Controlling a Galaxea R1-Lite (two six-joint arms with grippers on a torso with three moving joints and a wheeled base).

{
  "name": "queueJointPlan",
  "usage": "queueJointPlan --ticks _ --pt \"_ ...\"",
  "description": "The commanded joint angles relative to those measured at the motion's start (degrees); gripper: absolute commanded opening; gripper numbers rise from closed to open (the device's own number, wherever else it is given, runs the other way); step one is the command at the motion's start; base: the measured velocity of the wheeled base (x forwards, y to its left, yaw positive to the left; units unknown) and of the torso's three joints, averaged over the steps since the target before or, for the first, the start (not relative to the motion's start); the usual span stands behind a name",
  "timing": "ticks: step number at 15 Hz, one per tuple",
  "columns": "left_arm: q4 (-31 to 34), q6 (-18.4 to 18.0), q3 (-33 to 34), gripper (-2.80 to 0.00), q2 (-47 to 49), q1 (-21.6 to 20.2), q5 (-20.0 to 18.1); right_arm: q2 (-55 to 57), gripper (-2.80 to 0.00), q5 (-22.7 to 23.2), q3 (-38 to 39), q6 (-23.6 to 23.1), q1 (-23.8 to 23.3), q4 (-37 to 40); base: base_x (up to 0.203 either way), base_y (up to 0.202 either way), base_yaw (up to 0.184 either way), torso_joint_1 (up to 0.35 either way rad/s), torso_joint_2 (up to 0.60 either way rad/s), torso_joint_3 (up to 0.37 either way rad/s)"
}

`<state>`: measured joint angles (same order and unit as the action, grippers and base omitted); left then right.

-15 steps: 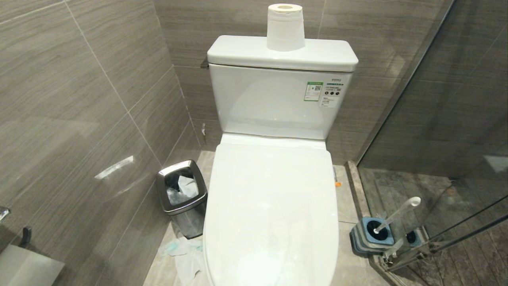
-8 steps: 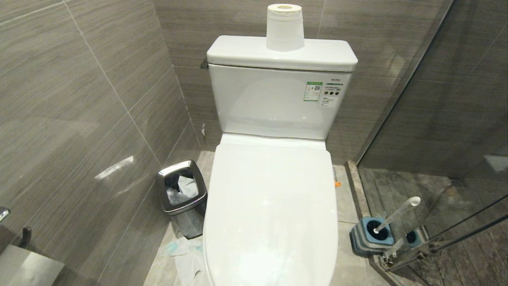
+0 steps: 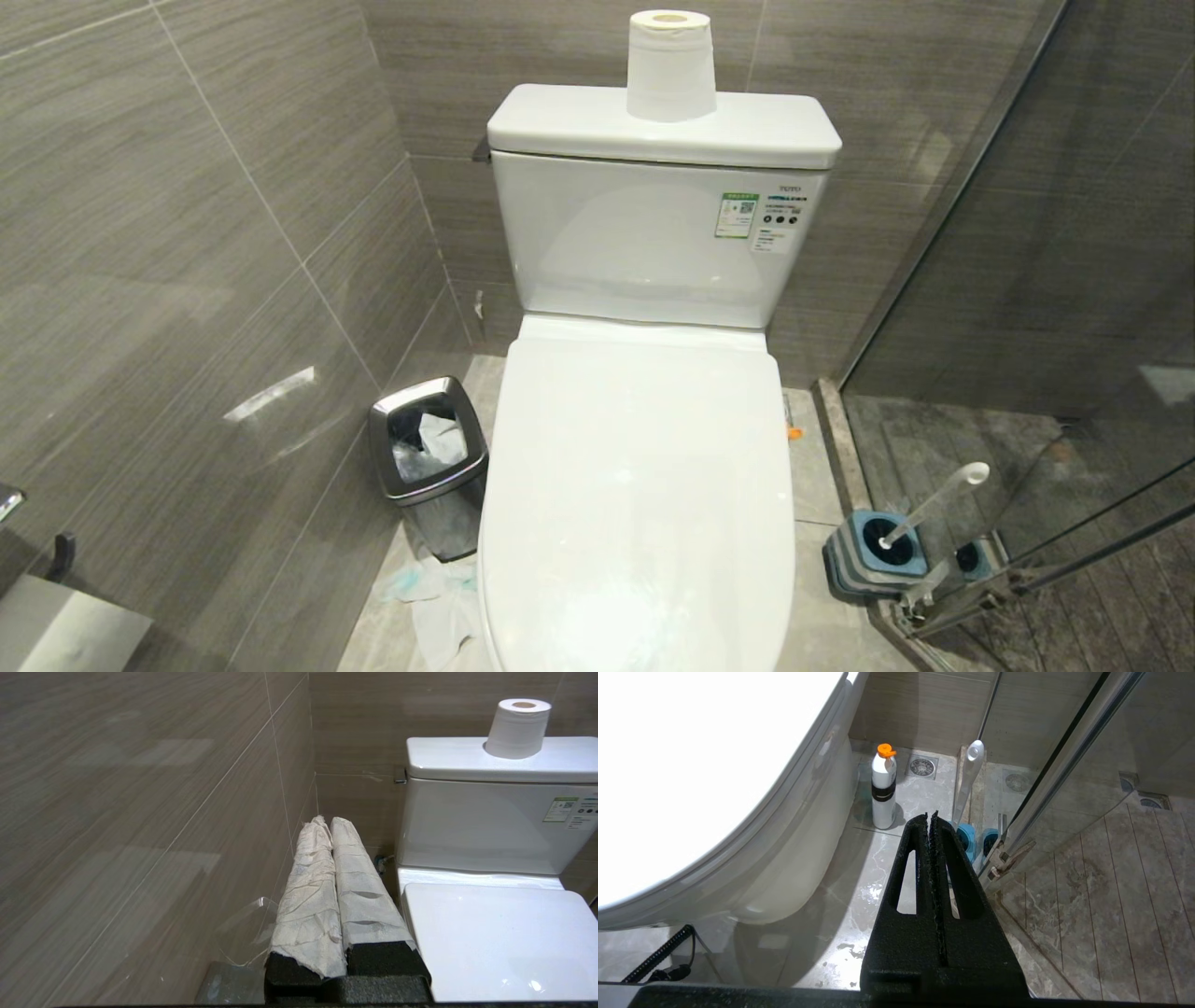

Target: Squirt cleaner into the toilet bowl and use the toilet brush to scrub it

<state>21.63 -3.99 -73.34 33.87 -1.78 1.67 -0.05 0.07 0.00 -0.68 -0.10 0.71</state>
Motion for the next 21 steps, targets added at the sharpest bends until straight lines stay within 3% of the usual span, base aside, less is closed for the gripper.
queueJointPlan --ticks 1,10,21 --pt "0.29 -0.45 2.56 -2.80 -6.64 0.58 -0.07 0.05 -2.80 0.02 0.00 -0.03 0.01 0.00 0.000 0.000 0.000 0.000 0.00 0.000" --pt "5.51 -2.18 5.73 -2.80 -18.62 0.99 0.05 0.05 -2.80 0.02 0.00 -0.03 0.01 0.00 0.000 0.000 0.000 0.000 0.00 0.000" --pt "15.48 -3.63 18.46 -2.80 -33.81 1.33 0.35 0.05 -2.80 0.02 0.00 -0.03 0.01 0.00 0.000 0.000 0.000 0.000 0.00 0.000"
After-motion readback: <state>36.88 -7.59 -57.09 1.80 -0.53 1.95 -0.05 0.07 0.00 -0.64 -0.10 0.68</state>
